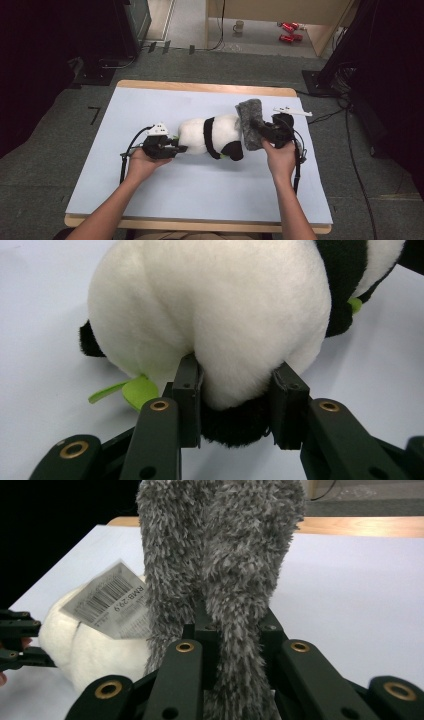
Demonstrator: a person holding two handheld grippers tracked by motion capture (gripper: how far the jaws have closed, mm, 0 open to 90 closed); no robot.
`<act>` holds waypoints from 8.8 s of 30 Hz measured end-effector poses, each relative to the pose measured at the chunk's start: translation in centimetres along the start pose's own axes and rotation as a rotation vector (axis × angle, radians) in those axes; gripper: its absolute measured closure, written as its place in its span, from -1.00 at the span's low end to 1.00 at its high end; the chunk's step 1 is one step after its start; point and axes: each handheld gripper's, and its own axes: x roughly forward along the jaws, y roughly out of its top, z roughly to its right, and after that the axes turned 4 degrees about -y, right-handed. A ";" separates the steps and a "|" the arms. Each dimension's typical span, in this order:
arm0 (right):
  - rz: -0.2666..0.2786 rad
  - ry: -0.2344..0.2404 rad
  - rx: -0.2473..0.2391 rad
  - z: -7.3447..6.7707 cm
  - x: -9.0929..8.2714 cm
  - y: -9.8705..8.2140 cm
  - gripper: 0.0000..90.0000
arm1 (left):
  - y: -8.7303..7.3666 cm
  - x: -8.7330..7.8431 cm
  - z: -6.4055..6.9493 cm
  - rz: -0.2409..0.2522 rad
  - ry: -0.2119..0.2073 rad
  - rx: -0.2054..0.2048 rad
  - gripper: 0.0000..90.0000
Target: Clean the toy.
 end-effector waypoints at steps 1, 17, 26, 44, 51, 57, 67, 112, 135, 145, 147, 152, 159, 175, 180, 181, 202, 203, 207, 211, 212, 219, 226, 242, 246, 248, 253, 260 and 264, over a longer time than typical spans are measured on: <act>-0.005 0.004 -0.010 -0.4 0.3 0.0 0.75 | -0.1 0.0 0.1 0.002 0.001 -0.001 0.41; -0.110 -0.054 -0.081 -0.5 3.8 -2.5 0.76 | -0.4 0.1 0.4 -0.001 0.007 0.023 0.39; -0.272 -0.079 -0.060 0.1 5.6 -4.5 0.76 | -0.4 -0.1 -0.1 0.010 -0.002 -0.006 0.38; -0.005 0.002 -0.076 -2.2 -2.1 0.2 0.75 | 1.0 -0.2 -0.1 0.029 0.021 -0.046 0.46; 0.004 0.089 -0.167 -6.6 -2.2 1.1 0.75 | 1.4 -0.2 0.9 0.019 0.018 -0.017 0.47; -0.051 0.095 -0.218 -8.4 -0.2 0.2 0.74 | 1.7 -0.1 2.1 0.015 0.013 0.000 0.48; -0.107 0.019 -0.221 -6.1 1.4 -1.3 0.74 | 1.2 0.8 2.6 -0.003 -0.011 0.056 0.29; -0.160 -0.048 -0.101 0.7 -0.5 -1.9 0.70 | 2.3 2.2 -1.2 0.112 -0.268 0.127 -0.15; -0.079 0.038 -0.066 0.0 0.9 -2.6 0.74 | 2.7 1.7 -0.2 0.101 -0.245 0.094 0.82; 0.008 0.067 -0.066 -2.0 0.2 -0.3 0.75 | 4.1 -1.9 1.1 0.090 -0.165 0.051 0.84; 0.033 0.083 -0.078 -2.8 -0.8 0.5 0.75 | 4.2 -1.5 1.9 0.078 -0.150 0.054 0.84; 0.046 0.145 -0.122 -6.1 -2.4 1.5 0.75 | 4.3 -0.8 3.2 0.078 -0.134 0.045 0.83; 0.005 0.209 -0.183 -10.2 -2.1 0.3 0.75 | 3.9 -0.4 3.5 0.088 -0.112 0.032 0.82; -0.078 0.165 -0.277 -13.2 0.1 -3.3 0.76 | 3.9 -0.4 3.2 0.102 -0.092 -0.031 0.82; -0.079 0.176 -0.305 -13.3 0.5 -4.2 0.76 | 4.0 -0.4 3.1 0.095 -0.083 -0.029 0.82; -0.080 0.176 -0.307 -13.3 0.6 -4.2 0.77 | 4.0 -0.3 3.1 0.095 -0.077 -0.031 0.82; -0.220 0.212 -0.333 -13.5 2.7 -6.5 0.77 | 3.3 0.3 1.3 0.074 -0.049 -0.024 0.82; -0.214 0.215 -0.330 -13.5 2.4 -6.2 0.77 | 3.4 0.2 1.2 0.079 -0.050 -0.025 0.82; -0.137 0.220 -0.289 -13.2 0.1 -4.1 0.77 | 3.3 0.2 1.3 0.079 -0.051 -0.027 0.82; -0.063 0.209 -0.255 -12.5 -1.4 -2.4 0.76 | 3.4 0.3 1.8 0.087 -0.065 -0.030 0.82; -0.043 0.204 -0.242 -12.4 -1.7 -1.9 0.76 | 3.4 0.3 2.0 0.088 -0.066 -0.025 0.82; -0.031 0.174 -0.221 -12.8 -0.2 -1.9 0.74 | 3.7 0.4 3.3 0.093 -0.084 -0.012 0.82; -0.069 0.176 -0.244 -13.0 1.6 -3.7 0.76 | 3.6 0.7 3.4 0.068 -0.074 -0.029 0.84; -0.152 0.180 -0.316 -13.4 3.4 -6.9 0.77 | 3.1 1.1 3.0 0.027 -0.083 -0.014 0.84; -0.156 0.182 -0.316 -13.3 3.6 -7.2 0.77 | 3.0 1.3 2.8 0.019 -0.085 0.000 0.84; -0.161 0.183 -0.319 -13.3 3.6 -7.3 0.77 | 2.9 1.3 2.8 0.015 -0.082 0.009 0.84; -0.167 0.211 -0.281 -13.3 3.1 -6.7 0.76 | 2.7 0.6 1.5 0.055 -0.085 -0.043 0.83; -0.095 0.217 -0.228 -12.9 1.3 -4.7 0.76 | 2.6 0.6 1.4 0.053 -0.082 -0.040 0.83; -0.041 0.196 -0.191 -12.5 0.8 -3.7 0.74 | 2.6 0.7 1.9 0.048 -0.076 -0.018 0.83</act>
